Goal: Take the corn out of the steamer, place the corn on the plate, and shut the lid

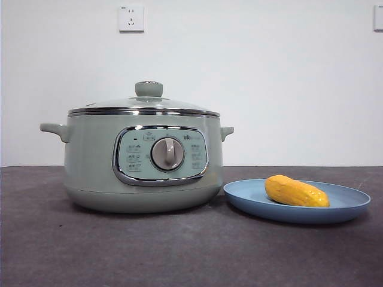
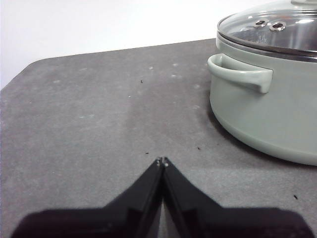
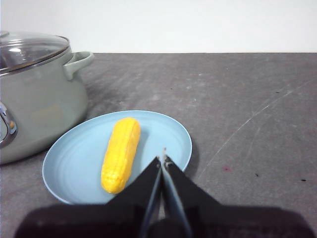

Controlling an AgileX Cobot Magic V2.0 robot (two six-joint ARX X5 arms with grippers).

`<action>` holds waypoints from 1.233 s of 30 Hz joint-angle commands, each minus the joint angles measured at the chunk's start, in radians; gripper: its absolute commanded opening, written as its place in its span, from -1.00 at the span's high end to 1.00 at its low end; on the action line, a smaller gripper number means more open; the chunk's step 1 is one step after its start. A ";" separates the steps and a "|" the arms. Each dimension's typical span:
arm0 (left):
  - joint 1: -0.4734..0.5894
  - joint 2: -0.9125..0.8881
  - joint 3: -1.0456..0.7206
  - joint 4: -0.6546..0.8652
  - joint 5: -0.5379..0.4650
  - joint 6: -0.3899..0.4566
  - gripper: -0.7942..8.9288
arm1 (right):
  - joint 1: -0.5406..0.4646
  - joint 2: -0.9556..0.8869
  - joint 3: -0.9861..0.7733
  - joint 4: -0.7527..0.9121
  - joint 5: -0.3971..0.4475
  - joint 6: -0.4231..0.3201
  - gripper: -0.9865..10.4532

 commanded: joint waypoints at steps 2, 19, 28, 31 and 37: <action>0.003 -0.003 -0.012 0.000 0.000 -0.005 0.84 | 0.000 -0.003 -0.014 -0.004 -0.001 0.010 0.83; 0.003 -0.003 -0.012 0.000 0.000 -0.005 0.84 | 0.000 -0.003 -0.014 -0.004 -0.001 0.010 0.83; 0.003 -0.003 -0.012 0.000 0.000 -0.005 0.84 | 0.000 -0.003 -0.014 -0.004 -0.001 0.010 0.83; 0.003 -0.003 -0.012 0.000 0.000 -0.005 0.84 | 0.000 -0.003 -0.014 -0.004 -0.001 0.010 0.83; 0.003 -0.003 -0.012 0.000 0.000 -0.005 0.84 | 0.000 -0.003 -0.014 -0.004 -0.001 0.010 0.83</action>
